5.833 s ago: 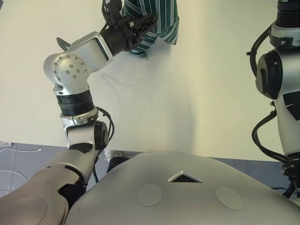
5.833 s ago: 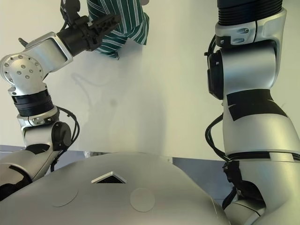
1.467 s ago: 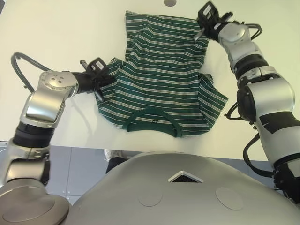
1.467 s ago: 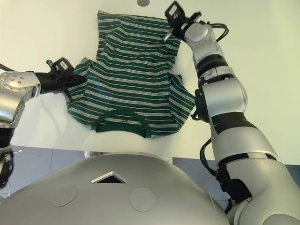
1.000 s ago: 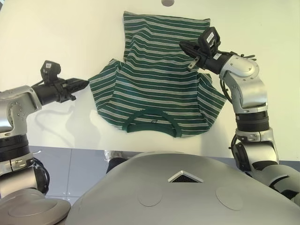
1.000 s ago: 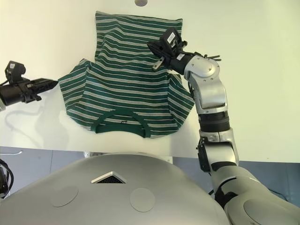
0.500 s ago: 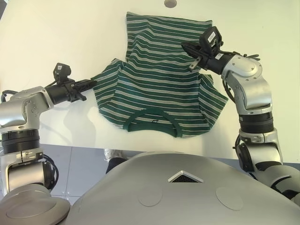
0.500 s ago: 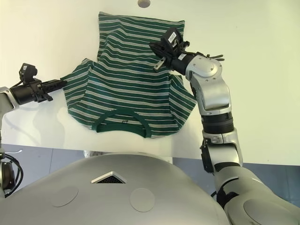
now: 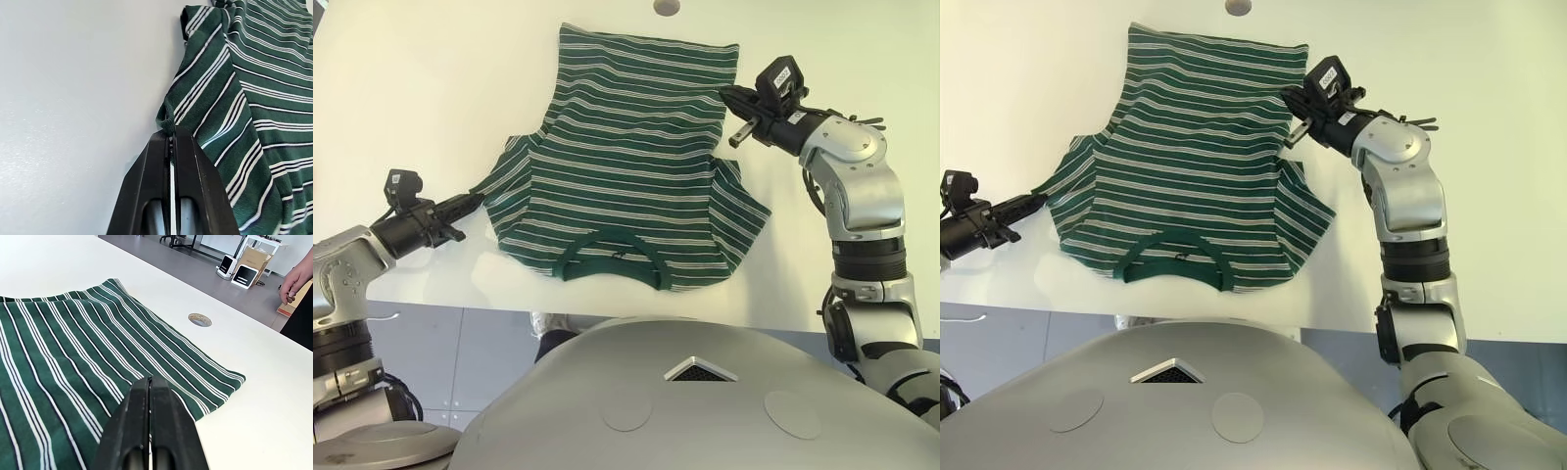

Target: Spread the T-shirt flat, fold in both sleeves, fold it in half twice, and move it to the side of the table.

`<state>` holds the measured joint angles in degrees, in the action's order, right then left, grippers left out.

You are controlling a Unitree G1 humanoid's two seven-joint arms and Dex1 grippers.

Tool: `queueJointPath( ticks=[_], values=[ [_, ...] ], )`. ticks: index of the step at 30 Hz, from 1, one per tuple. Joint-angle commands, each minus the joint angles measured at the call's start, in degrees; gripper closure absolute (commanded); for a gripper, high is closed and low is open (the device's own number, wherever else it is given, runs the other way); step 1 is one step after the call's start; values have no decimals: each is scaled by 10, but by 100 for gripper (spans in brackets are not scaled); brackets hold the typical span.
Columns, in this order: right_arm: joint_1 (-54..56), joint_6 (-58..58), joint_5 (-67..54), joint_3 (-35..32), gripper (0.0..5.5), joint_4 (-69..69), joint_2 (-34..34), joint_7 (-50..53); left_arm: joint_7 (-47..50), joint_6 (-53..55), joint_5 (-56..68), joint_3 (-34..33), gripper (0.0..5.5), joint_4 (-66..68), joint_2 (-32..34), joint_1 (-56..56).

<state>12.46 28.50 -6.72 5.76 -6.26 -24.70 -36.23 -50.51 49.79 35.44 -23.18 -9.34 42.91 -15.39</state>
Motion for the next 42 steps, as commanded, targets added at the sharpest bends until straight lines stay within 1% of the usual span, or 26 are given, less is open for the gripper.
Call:
queueJointPath(
  ticks=[1,2,4,6,7,8,9,11,13,14,15,17,19,21,24,27,30,31,35,40,42],
  values=[
    [4,7,-2,-1,550,-5,-16,-7,17,26,25,38,545,-134,17,38],
    [3,9,-2,-1,550,-7,-19,-9,25,32,24,62,545,-157,16,53],
    [8,16,1,7,550,-7,-23,-12,50,47,9,129,545,-194,8,77],
    [4,53,-5,6,550,-14,-30,-12,78,37,-61,238,545,-191,17,75],
    [-4,80,-12,0,550,-21,-35,-11,89,25,-95,282,525,-184,22,71],
    [-13,105,-17,-8,526,-28,-41,-9,94,13,-121,315,504,-180,28,66],
    [-25,142,-30,-24,514,-39,-46,-7,100,7,-136,334,491,-179,27,59],
    [-61,231,-86,-86,474,-80,-62,-20,111,-2,-159,353,456,-173,29,49],
    [-121,319,-167,-177,431,-119,-93,-64,114,-10,-151,341,453,-182,21,46],
    [-149,348,-196,-209,413,-130,-106,-81,111,-14,-143,332,453,-190,20,46],
    [-170,372,-222,-230,381,-135,-121,-100,109,-14,-132,316,453,-206,21,41],
    [-210,399,-261,-254,379,-139,-150,-136,103,-11,-113,275,453,-230,32,38],
    [-243,393,-276,-256,379,-126,-173,-163,97,-5,-95,237,453,-240,40,51],
    [-266,376,-272,-233,379,-121,-177,-166,87,-5,-88,218,453,-235,48,73],
    [-286,328,-244,-183,379,-102,-176,-160,78,-6,-83,210,453,-227,56,103],
    [-281,304,-237,-149,379,-82,-164,-144,75,-9,-84,214,453,-215,54,119],
    [-275,296,-244,-136,444,-74,-159,-137,75,-12,-86,216,453,-200,49,129],
    [-274,296,-246,-134,459,-74,-162,-140,76,-12,-87,216,453,-198,48,129],
    [-278,302,-275,-136,549,-104,-179,-160,83,-9,-84,209,453,-198,42,122],
    [-215,364,-362,-176,549,-164,-176,-153,93,-6,-80,204,453,-198,34,115],
    [-180,386,-382,-150,549,-186,-162,-137,95,-4,-81,211,453,-196,30,124]
  ],
)
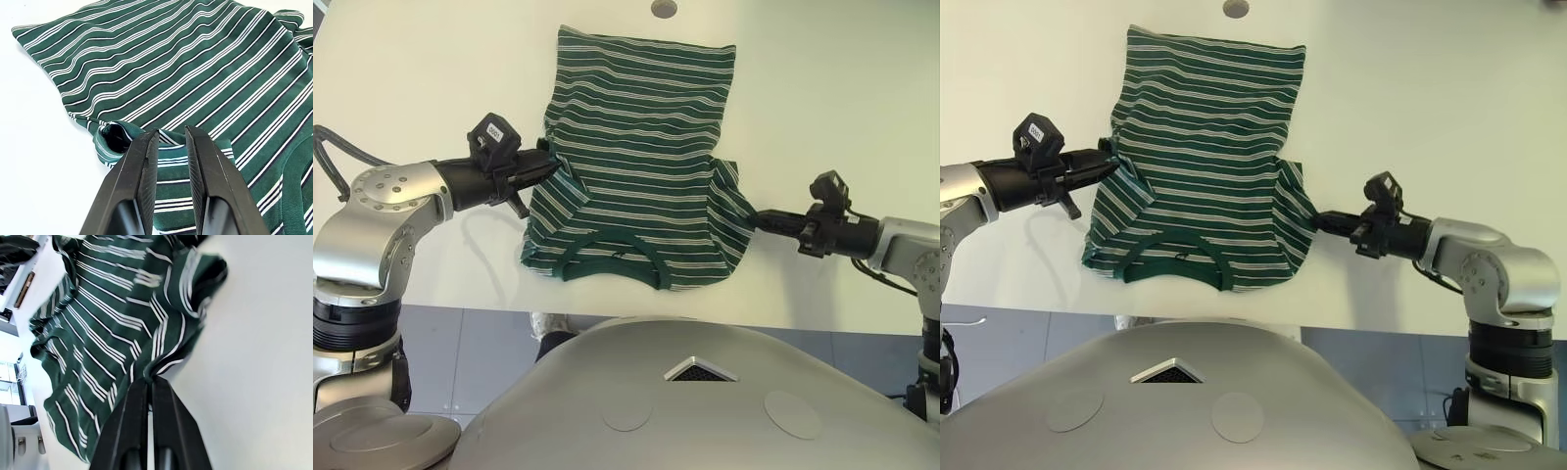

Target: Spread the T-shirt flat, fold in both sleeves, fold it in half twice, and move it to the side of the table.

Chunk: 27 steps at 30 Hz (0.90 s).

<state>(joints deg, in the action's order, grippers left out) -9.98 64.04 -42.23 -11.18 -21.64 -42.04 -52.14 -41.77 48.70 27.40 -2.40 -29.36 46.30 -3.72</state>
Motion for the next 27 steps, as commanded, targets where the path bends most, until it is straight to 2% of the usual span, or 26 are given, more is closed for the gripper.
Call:
queueJointPath(
  ticks=[1,5,8,11,14,17,20,23,27],
  values=[
    [60,33,-21,55,549,-36,25,31,8,8,-1,6,453,7,-5,16],
    [144,30,24,202,549,1,142,108,-6,8,-6,21,453,25,3,60],
    [171,30,42,243,549,27,195,147,-12,5,-11,30,453,31,8,64],
    [168,25,53,249,484,24,186,157,-14,-3,-24,42,453,34,11,66],
    [150,18,43,242,426,-40,116,120,-36,-60,-54,47,402,23,38,42],
    [95,-157,141,247,384,-132,-32,37,-94,-252,-149,53,353,61,111,-12],
    [28,-490,324,260,384,-105,-143,-26,-89,-620,-333,92,283,236,203,-42],
    [-17,-710,427,294,384,-32,-159,-18,-53,-846,-423,123,283,374,233,-49],
    [-59,-846,494,311,384,7,-152,13,-9,-1010,-468,139,283,457,216,-54]
  ],
)
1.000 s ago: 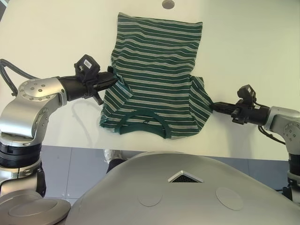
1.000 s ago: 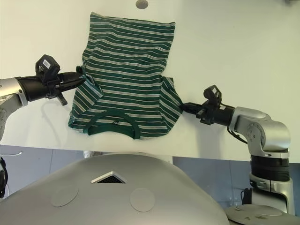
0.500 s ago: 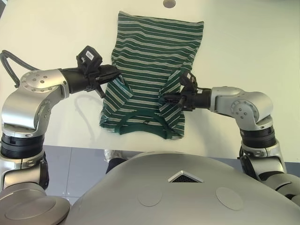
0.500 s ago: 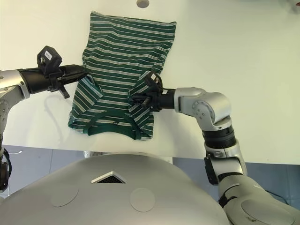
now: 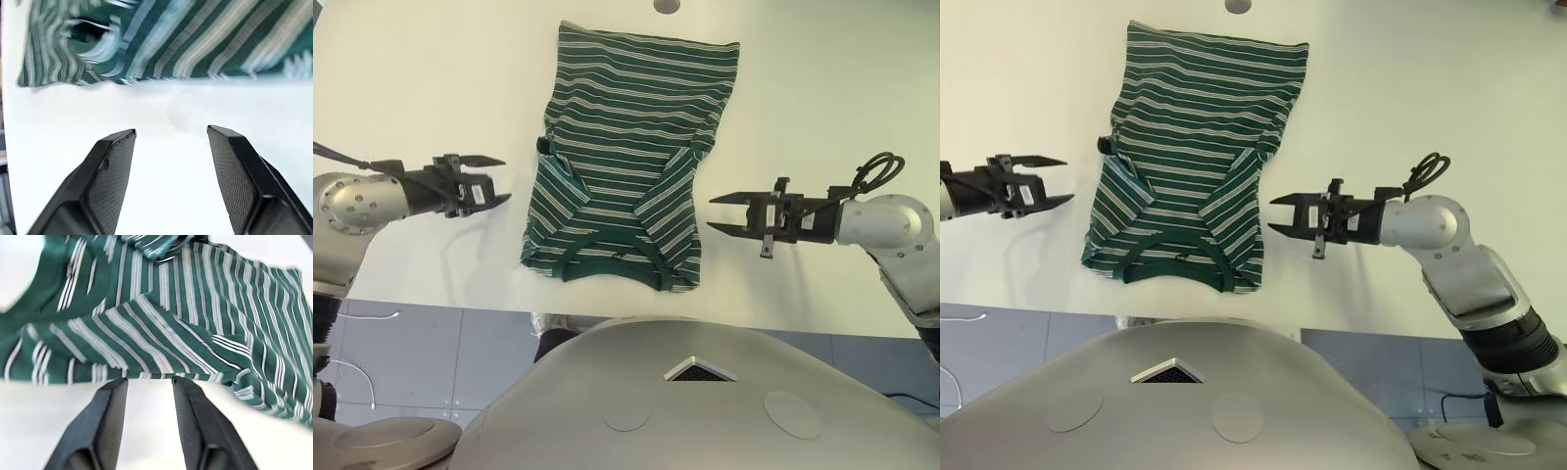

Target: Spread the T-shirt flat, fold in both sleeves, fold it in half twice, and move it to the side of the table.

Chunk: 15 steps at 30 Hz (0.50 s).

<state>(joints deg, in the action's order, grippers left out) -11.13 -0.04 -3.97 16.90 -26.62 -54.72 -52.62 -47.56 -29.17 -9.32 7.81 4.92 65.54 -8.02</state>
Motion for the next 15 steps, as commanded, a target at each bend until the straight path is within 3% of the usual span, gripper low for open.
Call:
queueJointPath(
  ticks=[1,4,10,15],
  values=[
    [-51,-232,125,32,384,64,-24,23,55,-260,-108,41,283,119,19,-20],
    [-57,-289,149,34,384,83,-12,33,71,-316,-122,58,283,128,2,-27],
    [-13,-308,208,54,384,130,55,67,72,-327,-129,97,283,100,-32,1],
    [15,-315,205,63,479,136,54,48,52,-328,-113,135,376,100,-29,13]
  ],
)
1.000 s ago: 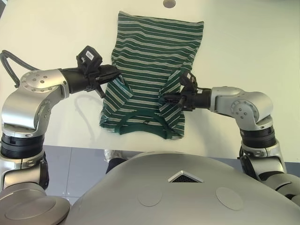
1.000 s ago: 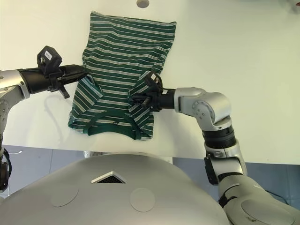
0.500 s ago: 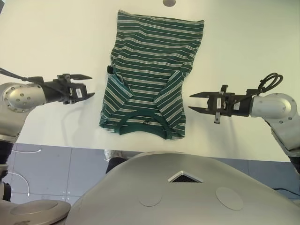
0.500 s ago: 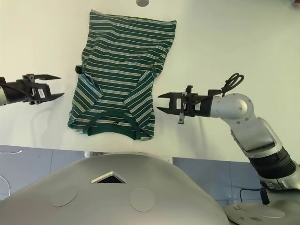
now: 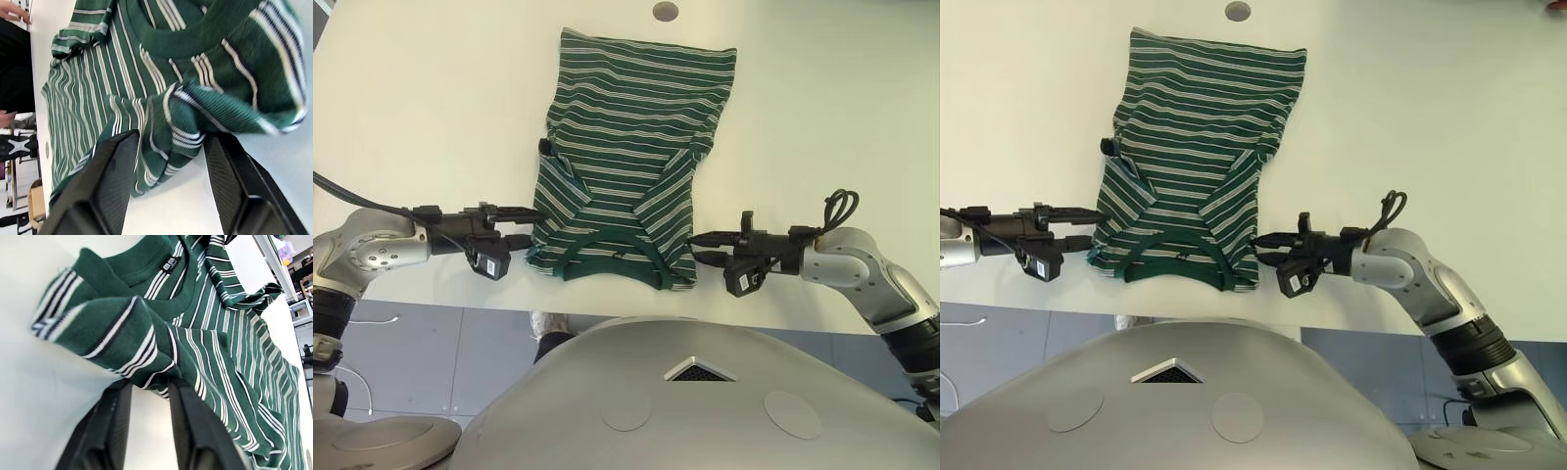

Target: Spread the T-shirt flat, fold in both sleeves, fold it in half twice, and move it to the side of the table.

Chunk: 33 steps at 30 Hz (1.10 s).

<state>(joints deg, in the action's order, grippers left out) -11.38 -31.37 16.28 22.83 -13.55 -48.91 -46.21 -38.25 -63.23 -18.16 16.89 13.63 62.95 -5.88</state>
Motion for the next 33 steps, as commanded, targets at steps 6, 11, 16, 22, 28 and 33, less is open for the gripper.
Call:
queueJointPath(
  ticks=[6,11,16,22,28,33],
  values=[
    [-22,149,-144,-4,550,-70,-74,-139,-207,196,214,95,506,-125,113,-56],
    [-76,434,-452,-79,550,-172,-226,-281,-300,568,573,53,549,-370,232,-64],
    [79,650,-650,-127,550,-67,-115,-215,-251,819,701,21,549,-311,83,126],
    [348,804,-619,-135,550,263,67,-93,-122,967,618,15,549,-83,-129,316],
    [432,787,-512,-141,550,427,156,-28,-64,994,491,11,549,73,-232,367],
    [446,770,-502,-209,480,441,204,14,14,1038,481,-73,455,141,-300,380]
  ],
)
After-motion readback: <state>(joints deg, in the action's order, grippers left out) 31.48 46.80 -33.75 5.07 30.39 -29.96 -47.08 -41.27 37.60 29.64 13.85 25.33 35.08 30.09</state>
